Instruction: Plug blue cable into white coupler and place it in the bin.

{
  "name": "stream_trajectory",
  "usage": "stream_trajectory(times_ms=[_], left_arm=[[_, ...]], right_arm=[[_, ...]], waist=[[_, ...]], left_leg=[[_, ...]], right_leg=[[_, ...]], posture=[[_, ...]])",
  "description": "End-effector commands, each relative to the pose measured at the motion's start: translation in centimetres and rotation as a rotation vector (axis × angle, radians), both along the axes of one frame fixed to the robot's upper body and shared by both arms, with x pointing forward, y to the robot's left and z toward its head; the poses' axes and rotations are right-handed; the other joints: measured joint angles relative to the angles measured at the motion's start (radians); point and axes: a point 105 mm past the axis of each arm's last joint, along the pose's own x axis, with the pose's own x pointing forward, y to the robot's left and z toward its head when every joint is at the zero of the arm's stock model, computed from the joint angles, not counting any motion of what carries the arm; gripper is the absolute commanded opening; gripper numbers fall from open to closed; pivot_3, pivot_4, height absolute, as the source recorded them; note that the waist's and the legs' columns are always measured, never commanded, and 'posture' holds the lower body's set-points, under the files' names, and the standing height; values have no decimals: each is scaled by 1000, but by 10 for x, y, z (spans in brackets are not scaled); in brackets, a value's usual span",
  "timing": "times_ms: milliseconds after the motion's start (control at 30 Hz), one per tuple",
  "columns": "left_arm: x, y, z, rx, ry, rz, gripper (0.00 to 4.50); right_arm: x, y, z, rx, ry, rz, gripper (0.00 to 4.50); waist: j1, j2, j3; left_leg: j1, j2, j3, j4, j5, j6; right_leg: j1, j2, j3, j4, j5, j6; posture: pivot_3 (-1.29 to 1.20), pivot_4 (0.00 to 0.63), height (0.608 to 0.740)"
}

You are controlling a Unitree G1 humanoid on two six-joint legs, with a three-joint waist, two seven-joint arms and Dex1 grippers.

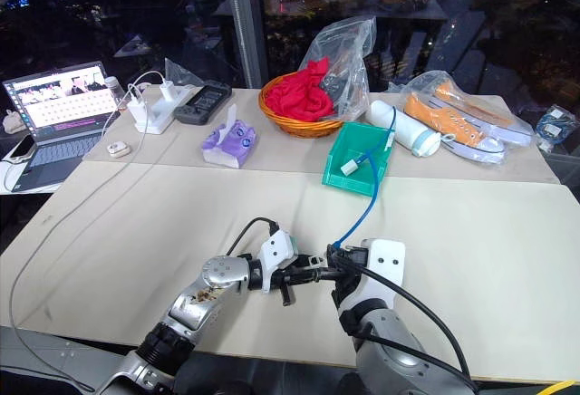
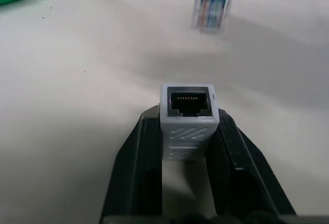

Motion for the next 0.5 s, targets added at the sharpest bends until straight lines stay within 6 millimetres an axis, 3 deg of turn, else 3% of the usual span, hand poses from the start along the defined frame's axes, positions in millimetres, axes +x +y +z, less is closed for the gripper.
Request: stream_trajectory(times_ms=[33, 233, 500], left_arm=[[-6, -5, -10, 16, 32, -20, 664], [-9, -12, -7, -6, 40, -44, 664], [-12, -15, -2, -15, 35, -61, 664]], right_arm=[[-5, 4, 17, 60, -69, 26, 0], [-6, 13, 13, 89, -45, 74, 0], [-4, 14, 2, -50, -25, 87, 0]], waist=[[2, 0, 0], [3, 0, 0], [2, 0, 0]], left_leg=[[0, 0, 0, 0, 0, 0], [0, 0, 0, 0, 0, 0], [0, 0, 0, 0, 0, 0]], right_leg=[[0, 0, 0, 0, 0, 0], [0, 0, 0, 0, 0, 0], [0, 0, 0, 0, 0, 0]], posture=[[0, 150, 740], [0, 150, 740], [0, 150, 740]])
